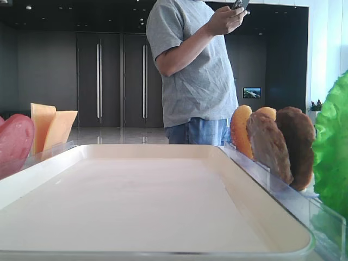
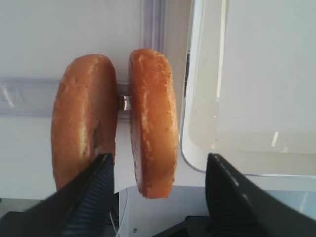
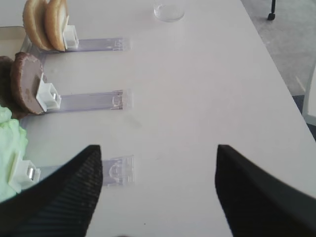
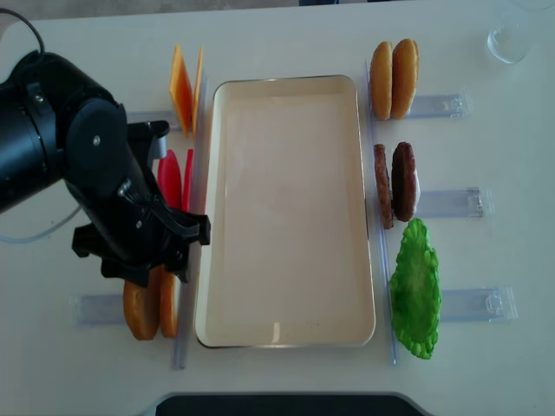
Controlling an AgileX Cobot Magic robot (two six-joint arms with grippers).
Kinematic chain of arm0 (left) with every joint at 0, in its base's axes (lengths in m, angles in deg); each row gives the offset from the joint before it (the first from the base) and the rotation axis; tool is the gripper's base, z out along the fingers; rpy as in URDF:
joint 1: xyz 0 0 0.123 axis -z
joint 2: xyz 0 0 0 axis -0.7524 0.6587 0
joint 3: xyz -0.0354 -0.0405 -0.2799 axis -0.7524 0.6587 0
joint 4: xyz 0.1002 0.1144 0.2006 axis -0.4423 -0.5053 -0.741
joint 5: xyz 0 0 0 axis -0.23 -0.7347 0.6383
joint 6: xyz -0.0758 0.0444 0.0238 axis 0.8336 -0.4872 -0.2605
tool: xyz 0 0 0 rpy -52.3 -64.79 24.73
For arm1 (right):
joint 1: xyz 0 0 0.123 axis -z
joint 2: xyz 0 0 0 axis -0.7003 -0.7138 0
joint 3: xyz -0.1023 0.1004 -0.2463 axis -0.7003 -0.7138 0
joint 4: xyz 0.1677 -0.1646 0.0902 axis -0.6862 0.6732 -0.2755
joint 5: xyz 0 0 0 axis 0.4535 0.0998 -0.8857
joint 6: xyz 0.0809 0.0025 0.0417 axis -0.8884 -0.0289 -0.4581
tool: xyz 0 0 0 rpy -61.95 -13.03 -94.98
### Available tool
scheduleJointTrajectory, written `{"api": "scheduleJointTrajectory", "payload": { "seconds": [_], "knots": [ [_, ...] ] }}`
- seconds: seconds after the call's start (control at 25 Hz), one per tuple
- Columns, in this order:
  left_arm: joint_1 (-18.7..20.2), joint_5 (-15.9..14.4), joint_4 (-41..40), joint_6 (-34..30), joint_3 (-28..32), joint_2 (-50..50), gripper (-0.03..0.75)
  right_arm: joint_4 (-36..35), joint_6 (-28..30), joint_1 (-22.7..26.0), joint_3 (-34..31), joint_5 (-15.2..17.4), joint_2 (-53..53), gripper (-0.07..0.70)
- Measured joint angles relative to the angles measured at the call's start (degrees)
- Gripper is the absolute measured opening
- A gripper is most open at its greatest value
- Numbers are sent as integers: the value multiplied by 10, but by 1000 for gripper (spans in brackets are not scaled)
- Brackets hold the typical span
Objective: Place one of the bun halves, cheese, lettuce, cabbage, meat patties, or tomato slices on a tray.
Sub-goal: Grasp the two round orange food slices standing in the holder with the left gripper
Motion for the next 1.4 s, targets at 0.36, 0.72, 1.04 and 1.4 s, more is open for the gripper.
{"api": "scheduleJointTrajectory", "payload": {
  "seconds": [0.36,0.72,1.04,1.4],
  "knots": [
    [0,25,-2,0,0,0,451,0,0,0,0,0,0,465],
    [0,18,1,0,-1,0,451,0,0,0,0,0,0,465],
    [0,11,1,0,-1,3,451,0,0,0,0,0,0,465],
    [0,10,1,0,-1,52,451,0,0,0,0,0,0,465]
  ]
}}
